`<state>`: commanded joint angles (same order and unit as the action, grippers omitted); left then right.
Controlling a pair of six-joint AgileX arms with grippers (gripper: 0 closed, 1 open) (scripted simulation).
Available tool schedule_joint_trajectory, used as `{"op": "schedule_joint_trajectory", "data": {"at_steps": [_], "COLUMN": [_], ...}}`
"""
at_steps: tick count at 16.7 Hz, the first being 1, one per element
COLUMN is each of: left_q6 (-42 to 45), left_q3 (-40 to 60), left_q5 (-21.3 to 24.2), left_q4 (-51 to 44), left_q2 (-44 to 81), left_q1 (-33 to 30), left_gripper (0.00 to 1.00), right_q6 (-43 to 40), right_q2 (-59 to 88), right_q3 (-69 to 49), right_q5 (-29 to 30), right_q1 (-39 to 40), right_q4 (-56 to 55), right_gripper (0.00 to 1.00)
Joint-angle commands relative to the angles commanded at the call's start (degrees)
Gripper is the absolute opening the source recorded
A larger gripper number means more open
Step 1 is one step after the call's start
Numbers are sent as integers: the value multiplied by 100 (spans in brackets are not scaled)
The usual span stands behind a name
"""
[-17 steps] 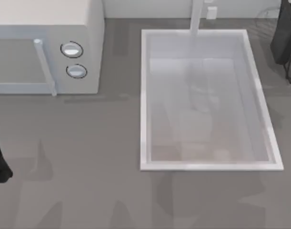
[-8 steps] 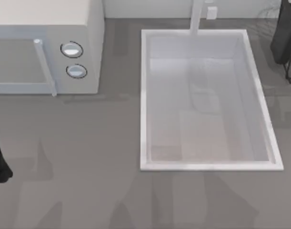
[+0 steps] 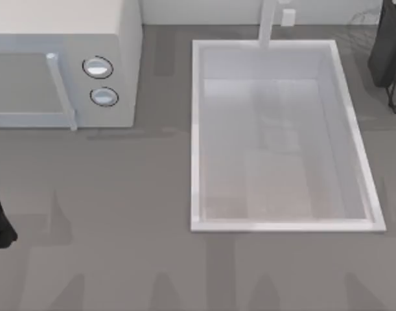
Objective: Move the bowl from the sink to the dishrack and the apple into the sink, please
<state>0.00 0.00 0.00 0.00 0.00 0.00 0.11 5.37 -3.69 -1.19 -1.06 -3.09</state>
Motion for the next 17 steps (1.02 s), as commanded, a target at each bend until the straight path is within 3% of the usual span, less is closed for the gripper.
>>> {"op": "schedule_joint_trajectory", "data": {"at_steps": [17], "left_q6": [0], "left_q3": [0], "left_q5": [0], "left_q4": [0], "left_q2": [0], "left_q1": [0], "left_gripper": [100], "right_q6": [-11], "right_q2": [-537], "right_q3": [369], "right_q5": [119], "right_q1": [106], "right_q4": [309], "right_gripper": [100]}}
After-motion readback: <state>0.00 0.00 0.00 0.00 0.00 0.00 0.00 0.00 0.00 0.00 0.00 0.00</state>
